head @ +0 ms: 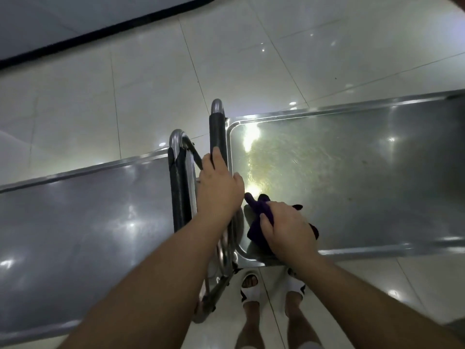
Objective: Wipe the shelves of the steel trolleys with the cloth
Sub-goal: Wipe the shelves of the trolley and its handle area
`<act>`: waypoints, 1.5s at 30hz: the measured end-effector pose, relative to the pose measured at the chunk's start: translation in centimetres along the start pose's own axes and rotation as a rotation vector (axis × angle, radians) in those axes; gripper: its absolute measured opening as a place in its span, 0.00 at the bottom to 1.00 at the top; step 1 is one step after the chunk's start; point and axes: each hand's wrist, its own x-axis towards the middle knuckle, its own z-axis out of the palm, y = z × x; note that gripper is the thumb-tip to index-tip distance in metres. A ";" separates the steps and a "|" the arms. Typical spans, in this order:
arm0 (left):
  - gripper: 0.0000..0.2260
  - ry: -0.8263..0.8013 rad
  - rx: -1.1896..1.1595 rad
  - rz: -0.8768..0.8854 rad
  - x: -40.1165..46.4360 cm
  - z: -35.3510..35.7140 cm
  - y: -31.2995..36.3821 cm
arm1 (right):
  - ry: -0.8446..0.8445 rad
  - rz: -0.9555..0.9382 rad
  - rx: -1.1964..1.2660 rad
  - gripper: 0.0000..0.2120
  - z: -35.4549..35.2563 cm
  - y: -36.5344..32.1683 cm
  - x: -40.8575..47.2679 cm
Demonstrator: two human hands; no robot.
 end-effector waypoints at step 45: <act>0.27 0.137 0.036 -0.038 1.1 2.6 0.4 | -0.036 0.075 -0.311 0.31 4.3 8.8 2.0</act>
